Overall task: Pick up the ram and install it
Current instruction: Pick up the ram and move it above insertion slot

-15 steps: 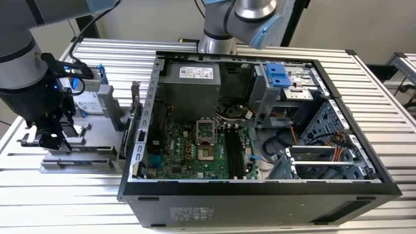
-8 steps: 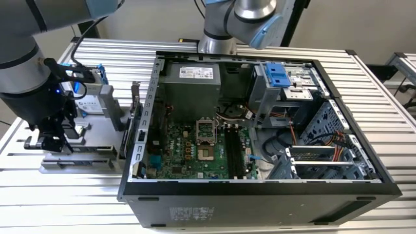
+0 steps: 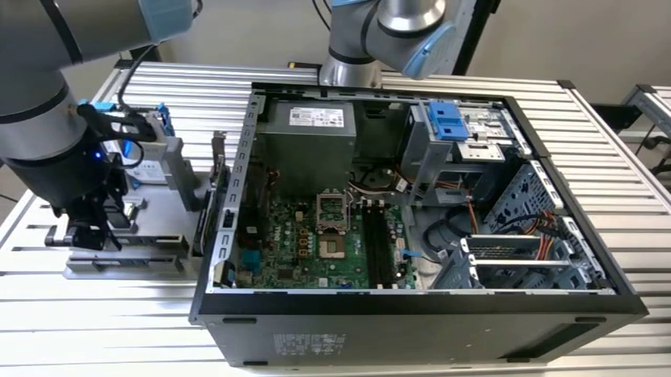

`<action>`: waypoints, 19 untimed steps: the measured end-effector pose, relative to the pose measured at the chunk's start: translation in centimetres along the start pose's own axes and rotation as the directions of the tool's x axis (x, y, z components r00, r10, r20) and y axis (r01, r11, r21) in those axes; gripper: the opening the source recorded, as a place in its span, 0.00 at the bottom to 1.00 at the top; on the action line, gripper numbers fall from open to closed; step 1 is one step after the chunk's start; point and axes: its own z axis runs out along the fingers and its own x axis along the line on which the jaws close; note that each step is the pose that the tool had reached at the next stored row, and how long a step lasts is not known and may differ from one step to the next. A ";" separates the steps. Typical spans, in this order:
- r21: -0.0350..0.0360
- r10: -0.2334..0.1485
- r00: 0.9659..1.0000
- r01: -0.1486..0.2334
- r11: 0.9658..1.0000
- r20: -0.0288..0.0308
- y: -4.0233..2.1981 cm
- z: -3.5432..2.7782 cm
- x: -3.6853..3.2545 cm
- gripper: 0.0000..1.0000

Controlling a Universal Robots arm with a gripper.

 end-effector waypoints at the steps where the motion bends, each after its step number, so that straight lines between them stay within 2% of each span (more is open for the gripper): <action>1: 0.000 0.000 1.000 0.000 1.000 0.000 0.00 0.10 0.01 1.00; 19: -0.001 0.002 1.000 -0.002 1.000 -0.003 -0.04 1.49 0.46 1.00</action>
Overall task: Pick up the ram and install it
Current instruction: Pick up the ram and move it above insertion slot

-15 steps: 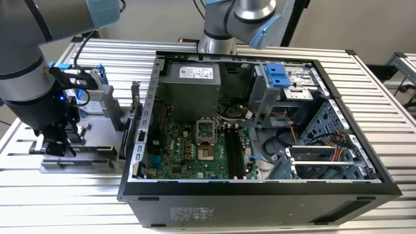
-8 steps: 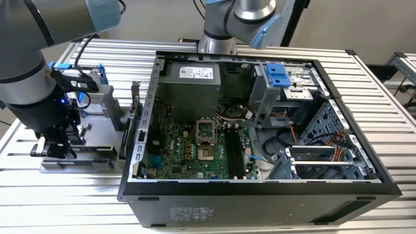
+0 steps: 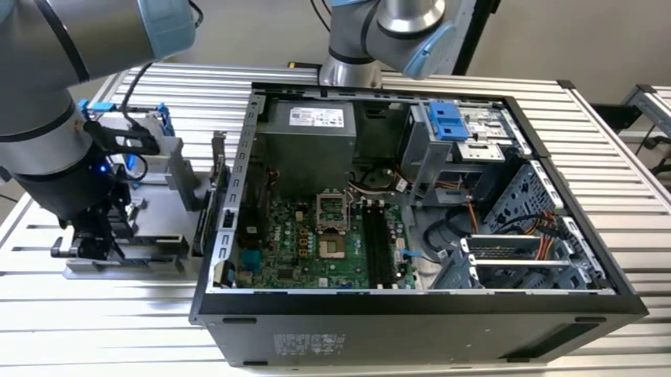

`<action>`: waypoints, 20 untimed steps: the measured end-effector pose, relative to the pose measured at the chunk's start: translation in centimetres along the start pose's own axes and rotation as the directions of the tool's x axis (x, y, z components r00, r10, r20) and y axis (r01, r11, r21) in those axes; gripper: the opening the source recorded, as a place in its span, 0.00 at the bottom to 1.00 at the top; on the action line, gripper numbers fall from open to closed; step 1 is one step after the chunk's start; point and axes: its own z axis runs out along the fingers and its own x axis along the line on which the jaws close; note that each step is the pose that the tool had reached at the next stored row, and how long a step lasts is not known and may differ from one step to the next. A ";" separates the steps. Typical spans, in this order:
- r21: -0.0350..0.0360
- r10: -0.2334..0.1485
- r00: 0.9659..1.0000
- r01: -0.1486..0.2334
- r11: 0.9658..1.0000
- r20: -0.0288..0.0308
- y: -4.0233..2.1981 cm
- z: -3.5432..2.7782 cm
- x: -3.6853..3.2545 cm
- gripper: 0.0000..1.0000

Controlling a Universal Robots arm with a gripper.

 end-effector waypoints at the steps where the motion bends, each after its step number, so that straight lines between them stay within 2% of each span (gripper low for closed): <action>1: 0.000 0.000 1.000 0.000 1.000 0.000 0.00 0.07 0.03 1.00; 14: -0.002 0.002 1.000 -0.002 1.000 -0.004 -0.02 1.19 0.51 1.00; 20: -0.002 0.017 1.000 -0.017 1.000 -0.004 -0.03 1.82 0.64 1.00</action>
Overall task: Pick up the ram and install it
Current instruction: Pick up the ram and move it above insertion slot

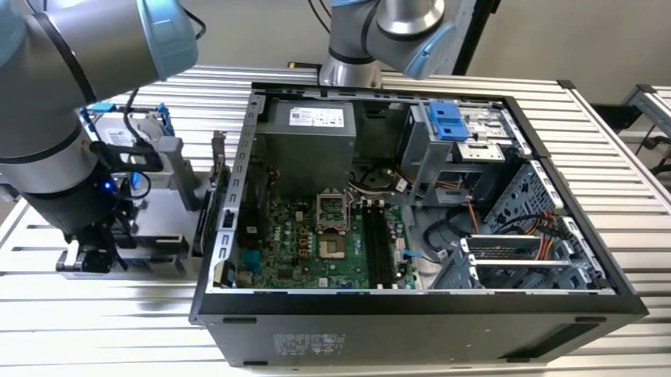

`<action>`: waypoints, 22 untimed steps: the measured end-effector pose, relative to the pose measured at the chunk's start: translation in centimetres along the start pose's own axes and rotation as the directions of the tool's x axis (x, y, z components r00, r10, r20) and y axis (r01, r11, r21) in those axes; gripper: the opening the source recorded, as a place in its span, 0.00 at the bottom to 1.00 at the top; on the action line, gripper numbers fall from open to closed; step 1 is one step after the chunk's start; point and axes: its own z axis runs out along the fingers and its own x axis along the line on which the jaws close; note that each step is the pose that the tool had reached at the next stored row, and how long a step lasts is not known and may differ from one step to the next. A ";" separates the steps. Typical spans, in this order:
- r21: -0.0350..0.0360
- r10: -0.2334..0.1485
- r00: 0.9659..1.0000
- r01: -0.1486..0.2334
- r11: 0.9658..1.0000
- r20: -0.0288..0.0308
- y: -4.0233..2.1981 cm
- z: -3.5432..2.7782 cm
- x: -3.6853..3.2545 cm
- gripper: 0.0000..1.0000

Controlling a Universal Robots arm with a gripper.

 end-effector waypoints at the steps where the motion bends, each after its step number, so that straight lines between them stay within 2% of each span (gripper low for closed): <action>1: 0.000 0.003 1.000 -0.003 1.000 0.000 0.00 0.09 0.00 1.00; 11: 0.000 0.010 1.000 -0.010 1.000 0.000 -0.02 0.72 0.01 1.00; 22: 0.000 0.010 1.000 -0.010 1.000 0.000 -0.02 0.95 0.04 1.00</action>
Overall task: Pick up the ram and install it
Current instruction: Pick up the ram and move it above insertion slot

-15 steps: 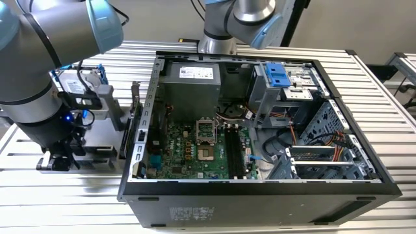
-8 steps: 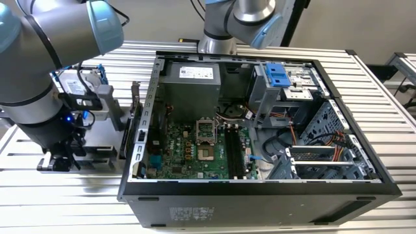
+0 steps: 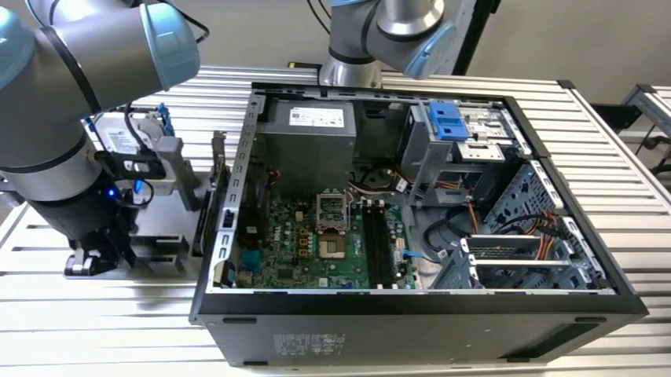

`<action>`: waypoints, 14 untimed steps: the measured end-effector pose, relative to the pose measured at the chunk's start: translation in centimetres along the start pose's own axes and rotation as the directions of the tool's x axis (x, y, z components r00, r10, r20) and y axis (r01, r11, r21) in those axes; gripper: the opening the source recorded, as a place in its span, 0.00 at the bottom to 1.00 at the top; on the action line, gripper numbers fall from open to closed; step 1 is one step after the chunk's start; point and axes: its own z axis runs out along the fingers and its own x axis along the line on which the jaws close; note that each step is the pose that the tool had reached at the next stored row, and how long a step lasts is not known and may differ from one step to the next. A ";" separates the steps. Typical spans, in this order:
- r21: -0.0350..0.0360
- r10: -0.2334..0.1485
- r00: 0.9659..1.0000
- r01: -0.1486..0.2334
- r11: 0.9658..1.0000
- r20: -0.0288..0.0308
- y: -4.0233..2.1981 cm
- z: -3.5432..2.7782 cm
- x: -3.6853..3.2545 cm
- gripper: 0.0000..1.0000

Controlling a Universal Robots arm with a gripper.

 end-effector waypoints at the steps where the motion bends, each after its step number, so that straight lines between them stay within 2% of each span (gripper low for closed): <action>1: 0.000 0.000 1.000 0.000 1.000 0.000 0.00 0.00 0.00 1.00; 7: 0.000 0.000 1.000 0.000 1.000 0.000 0.00 0.00 0.00 1.00; 8: 0.000 0.000 1.000 0.000 1.000 0.000 0.00 0.00 0.00 0.00; 14: 0.000 0.000 1.000 0.000 1.000 0.000 0.00 0.00 0.00 0.00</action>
